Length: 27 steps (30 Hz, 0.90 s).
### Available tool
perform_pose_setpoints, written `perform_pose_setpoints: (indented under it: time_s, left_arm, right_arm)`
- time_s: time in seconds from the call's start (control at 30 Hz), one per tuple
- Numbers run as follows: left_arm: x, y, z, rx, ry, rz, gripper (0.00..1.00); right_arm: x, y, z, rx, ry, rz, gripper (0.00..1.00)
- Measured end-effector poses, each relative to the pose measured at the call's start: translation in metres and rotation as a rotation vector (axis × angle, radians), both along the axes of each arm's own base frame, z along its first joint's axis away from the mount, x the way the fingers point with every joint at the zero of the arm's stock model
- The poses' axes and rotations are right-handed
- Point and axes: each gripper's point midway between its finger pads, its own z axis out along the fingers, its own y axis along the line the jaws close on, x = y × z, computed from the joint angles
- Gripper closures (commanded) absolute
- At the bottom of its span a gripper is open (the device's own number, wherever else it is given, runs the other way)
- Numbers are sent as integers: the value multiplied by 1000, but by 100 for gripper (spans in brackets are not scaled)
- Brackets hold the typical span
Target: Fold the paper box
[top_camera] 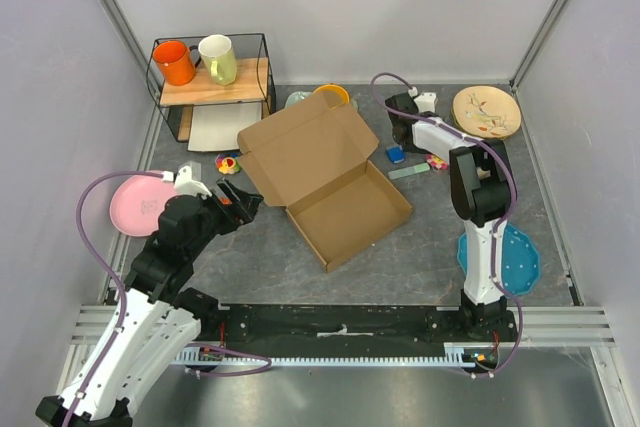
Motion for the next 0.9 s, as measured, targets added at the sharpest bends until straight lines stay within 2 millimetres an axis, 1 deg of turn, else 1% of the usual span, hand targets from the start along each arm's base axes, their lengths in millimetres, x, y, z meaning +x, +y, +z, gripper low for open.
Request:
perform_pose_setpoints:
  time_s: [0.13, 0.27, 0.3, 0.37, 0.4, 0.5, 0.7, 0.83, 0.9]
  left_arm:
    - [0, 0, -3, 2, 5, 0, 15]
    - [0, 0, -6, 5, 11, 0, 15]
    - [0, 0, -6, 6, 12, 0, 15]
    - [0, 0, -7, 7, 16, 0, 15]
    - [1, 0, -7, 8, 18, 0, 15]
    - [2, -1, -8, 8, 18, 0, 15]
    - [1, -1, -10, 9, 21, 0, 15]
    - [0, 0, -13, 9, 21, -1, 15]
    - [0, 0, -12, 7, 17, -1, 15]
  right_arm:
    - [-5, -11, -15, -16, 37, -21, 32]
    - [-4, -21, -17, -18, 26, -44, 38]
    - [-3, -22, -17, -18, 22, -48, 45]
    - [-3, -24, -19, -17, 19, -52, 54]
    - [-3, -25, -20, -15, 18, -56, 61]
    - [-6, -30, -23, -16, 24, -63, 76]
    - [-18, -36, -25, -10, 29, -76, 91]
    - [-36, -34, -22, 27, 36, -73, 98]
    - [-45, -29, -16, 50, 33, -64, 100]
